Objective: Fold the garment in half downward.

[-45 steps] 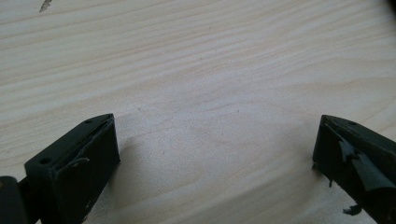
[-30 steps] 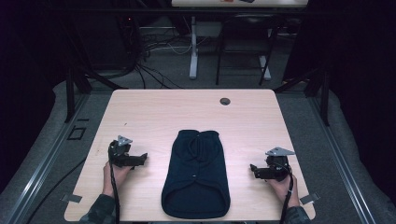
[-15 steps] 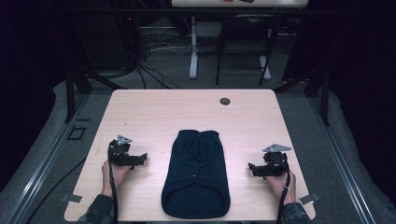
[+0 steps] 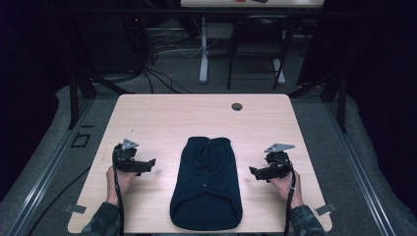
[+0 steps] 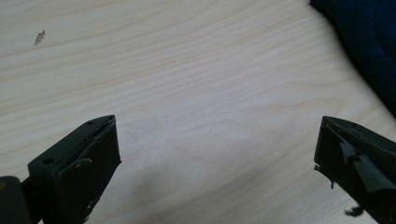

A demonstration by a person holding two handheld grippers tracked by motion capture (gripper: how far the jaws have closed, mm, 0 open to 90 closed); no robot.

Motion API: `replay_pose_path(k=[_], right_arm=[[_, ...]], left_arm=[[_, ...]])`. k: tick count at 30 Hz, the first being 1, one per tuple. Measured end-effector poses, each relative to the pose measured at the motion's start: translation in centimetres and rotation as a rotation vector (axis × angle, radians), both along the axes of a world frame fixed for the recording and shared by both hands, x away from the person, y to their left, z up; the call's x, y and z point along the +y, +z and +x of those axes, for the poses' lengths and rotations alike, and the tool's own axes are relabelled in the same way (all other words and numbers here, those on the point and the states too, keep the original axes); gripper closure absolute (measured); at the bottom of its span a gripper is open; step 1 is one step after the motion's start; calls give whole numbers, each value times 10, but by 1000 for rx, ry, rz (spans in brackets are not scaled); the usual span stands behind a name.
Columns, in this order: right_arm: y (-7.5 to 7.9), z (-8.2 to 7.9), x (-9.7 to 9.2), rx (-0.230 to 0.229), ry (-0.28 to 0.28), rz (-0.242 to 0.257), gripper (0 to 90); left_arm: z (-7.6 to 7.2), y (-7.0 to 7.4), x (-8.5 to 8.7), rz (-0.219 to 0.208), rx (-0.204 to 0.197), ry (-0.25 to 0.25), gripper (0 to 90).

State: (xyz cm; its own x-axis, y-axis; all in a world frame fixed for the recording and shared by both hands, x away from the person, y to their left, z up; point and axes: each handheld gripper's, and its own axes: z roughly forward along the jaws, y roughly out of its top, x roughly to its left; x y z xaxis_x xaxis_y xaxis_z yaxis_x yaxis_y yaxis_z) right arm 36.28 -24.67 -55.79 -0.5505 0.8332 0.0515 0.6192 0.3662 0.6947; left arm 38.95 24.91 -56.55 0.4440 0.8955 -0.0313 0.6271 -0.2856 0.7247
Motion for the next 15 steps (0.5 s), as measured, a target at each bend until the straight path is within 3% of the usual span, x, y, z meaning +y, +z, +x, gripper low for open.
replay_pose_path(k=[9, 15], right_arm=[[17, 15, 18, 7, 49, 15, 51], [25, 33, 32, 31, 92, 37, 58]], left_arm=[[15, 11, -14, -13, 12, -35, 3], [27, 19, -28, 8, 20, -62, 3]])
